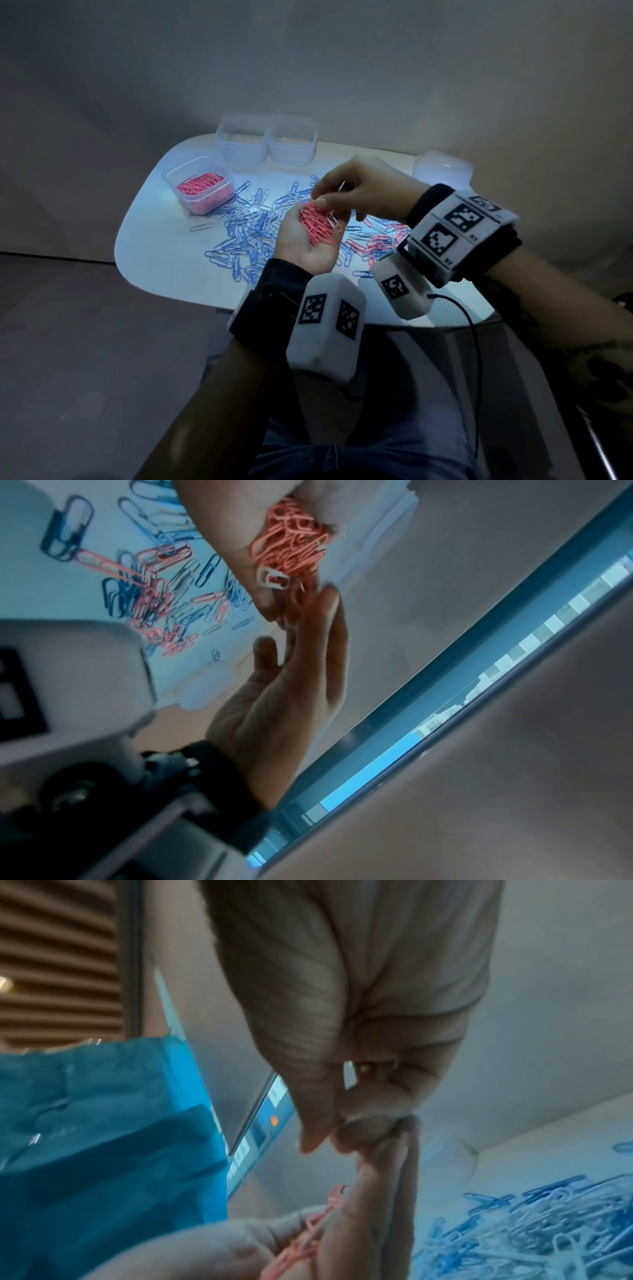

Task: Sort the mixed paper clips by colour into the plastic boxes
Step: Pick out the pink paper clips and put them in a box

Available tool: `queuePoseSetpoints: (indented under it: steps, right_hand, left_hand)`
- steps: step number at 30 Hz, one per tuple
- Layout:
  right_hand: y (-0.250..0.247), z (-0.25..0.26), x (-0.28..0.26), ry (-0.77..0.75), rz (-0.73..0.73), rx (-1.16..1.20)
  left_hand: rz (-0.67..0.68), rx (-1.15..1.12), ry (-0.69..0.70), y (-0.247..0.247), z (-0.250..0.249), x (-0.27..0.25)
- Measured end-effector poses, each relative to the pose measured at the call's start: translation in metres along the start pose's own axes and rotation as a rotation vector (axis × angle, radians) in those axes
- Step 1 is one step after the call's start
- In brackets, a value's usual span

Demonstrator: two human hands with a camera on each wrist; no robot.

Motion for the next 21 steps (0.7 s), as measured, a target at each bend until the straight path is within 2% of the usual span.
queuePoseSetpoints:
  steps: [2,4,7,18,21]
  right_hand:
    - [-0.021,-0.003,-0.003,0.001,-0.174,0.086]
    - [-0.032,-0.005,-0.012,-0.016,-0.284,0.048]
    - [-0.016,-0.009,-0.026,0.017,-0.261,-0.051]
    - [0.008,-0.012,-0.039,0.2,-0.289,-0.09]
    - [0.015,-0.015,-0.037,0.231,-0.261,-0.118]
  left_hand:
    - [0.01,-0.008,-0.002,0.001,-0.003,-0.002]
    - [0.015,-0.038,-0.002,0.002,-0.006,-0.005]
    - [0.003,-0.081,0.008,0.002,-0.005,-0.005]
    - [-0.04,-0.086,0.098,-0.007,-0.004,-0.003]
    - [-0.039,-0.172,0.094,-0.012,-0.006,-0.002]
Point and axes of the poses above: each hand's wrist, its own x-axis towards the middle knuckle, its own y-axis out of the palm, z = x × y, the point moved 10 cm from there along x, towards the middle knuckle, and after that the axes turned 7 degrees about -z, right-handed, at the moved point
